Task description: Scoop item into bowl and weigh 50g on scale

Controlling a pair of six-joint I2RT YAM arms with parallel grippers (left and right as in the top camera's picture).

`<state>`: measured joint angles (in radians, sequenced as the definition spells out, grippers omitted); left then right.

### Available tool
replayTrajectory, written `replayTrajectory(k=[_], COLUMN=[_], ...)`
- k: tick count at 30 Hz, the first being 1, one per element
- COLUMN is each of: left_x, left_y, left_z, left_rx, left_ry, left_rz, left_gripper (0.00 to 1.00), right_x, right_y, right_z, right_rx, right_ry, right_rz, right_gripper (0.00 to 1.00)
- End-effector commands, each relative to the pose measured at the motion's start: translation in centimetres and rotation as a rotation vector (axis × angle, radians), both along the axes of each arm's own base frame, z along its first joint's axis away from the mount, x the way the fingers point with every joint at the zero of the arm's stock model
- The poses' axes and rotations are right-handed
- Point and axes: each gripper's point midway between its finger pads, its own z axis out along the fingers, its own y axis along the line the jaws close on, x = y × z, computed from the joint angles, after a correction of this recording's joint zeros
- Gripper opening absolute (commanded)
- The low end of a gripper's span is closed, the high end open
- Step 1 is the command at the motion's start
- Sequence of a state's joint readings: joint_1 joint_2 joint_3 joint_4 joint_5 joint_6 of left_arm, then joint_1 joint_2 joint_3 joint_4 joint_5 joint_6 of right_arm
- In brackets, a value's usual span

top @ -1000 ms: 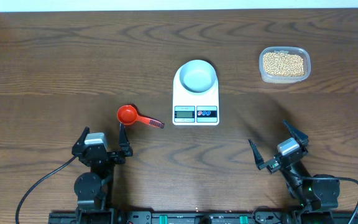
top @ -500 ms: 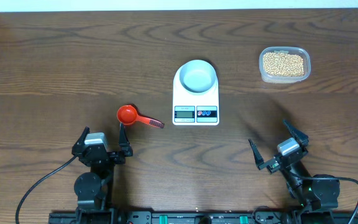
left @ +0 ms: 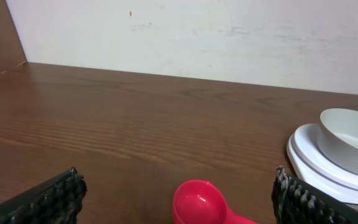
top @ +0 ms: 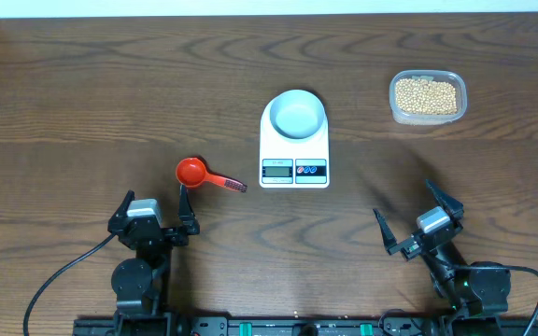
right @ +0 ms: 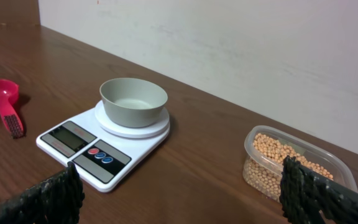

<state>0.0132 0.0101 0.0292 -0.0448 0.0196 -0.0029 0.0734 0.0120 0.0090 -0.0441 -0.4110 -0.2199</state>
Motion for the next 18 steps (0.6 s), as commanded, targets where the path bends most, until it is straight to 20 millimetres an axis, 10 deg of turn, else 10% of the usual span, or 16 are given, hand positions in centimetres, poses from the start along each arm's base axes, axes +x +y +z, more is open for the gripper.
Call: replayTrajectory(k=[1, 18], left_x=[-0.1, -0.1], left_y=[0.6, 0.7], left_z=[-1.8, 0.4], left_rx=[0.012, -0.028], left_ry=[0.048, -0.012], left_rz=[0.034, 0.041], left_gripper=[0.98, 0.98], right_x=[-0.1, -0.1], right_y=[0.2, 0.2], right_z=[-0.1, -0.1], right_rx=[0.002, 0.002], right_ry=[0.001, 0.001], right_rz=[0.011, 0.011], right_gripper=[0.99, 0.99])
